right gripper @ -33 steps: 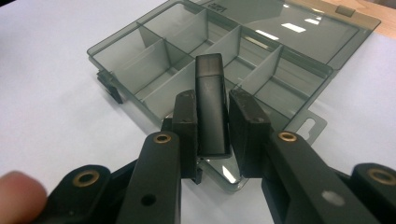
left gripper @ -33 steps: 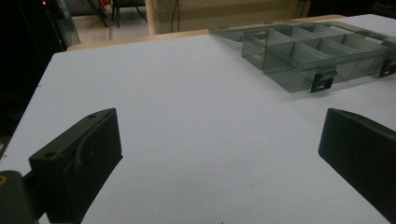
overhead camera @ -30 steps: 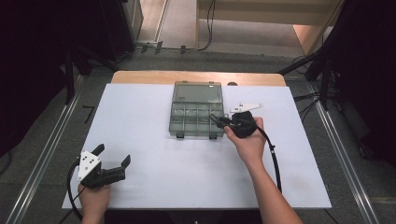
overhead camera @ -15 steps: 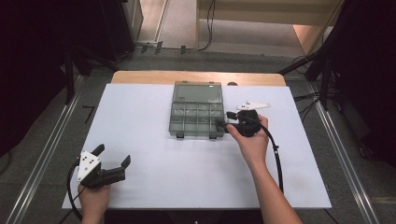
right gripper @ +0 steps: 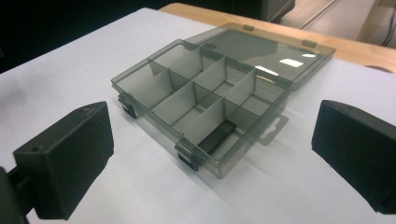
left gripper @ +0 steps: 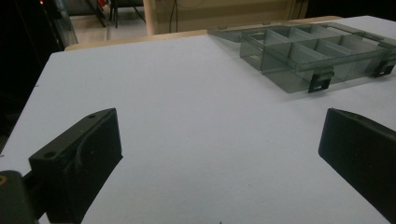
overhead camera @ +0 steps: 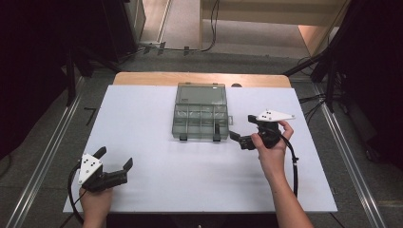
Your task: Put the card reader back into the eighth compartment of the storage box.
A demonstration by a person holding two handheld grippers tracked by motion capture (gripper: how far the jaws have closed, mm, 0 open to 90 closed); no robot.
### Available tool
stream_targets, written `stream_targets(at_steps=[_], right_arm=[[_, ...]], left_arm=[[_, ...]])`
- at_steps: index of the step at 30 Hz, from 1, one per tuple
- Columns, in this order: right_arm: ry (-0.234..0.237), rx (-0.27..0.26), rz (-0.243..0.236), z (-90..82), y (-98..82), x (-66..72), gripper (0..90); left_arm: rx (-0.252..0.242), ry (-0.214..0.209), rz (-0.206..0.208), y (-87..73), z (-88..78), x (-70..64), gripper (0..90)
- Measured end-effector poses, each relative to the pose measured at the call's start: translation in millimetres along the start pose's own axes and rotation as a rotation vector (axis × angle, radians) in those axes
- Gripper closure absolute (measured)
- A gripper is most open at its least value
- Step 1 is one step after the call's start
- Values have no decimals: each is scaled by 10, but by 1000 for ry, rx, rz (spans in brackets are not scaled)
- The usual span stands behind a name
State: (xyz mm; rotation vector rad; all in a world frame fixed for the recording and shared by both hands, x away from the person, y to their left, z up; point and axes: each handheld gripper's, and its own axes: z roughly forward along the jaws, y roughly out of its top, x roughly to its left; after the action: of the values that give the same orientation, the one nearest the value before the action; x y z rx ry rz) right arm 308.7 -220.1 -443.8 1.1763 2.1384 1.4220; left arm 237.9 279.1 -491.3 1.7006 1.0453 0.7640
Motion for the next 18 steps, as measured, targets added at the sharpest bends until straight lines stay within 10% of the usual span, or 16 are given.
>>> stream_targets(at_steps=[18], right_arm=[[-33, -52, 10, -475, -370, -123, 0]], left_arm=[[1, 0, 3, -1, 3, -3, 0]])
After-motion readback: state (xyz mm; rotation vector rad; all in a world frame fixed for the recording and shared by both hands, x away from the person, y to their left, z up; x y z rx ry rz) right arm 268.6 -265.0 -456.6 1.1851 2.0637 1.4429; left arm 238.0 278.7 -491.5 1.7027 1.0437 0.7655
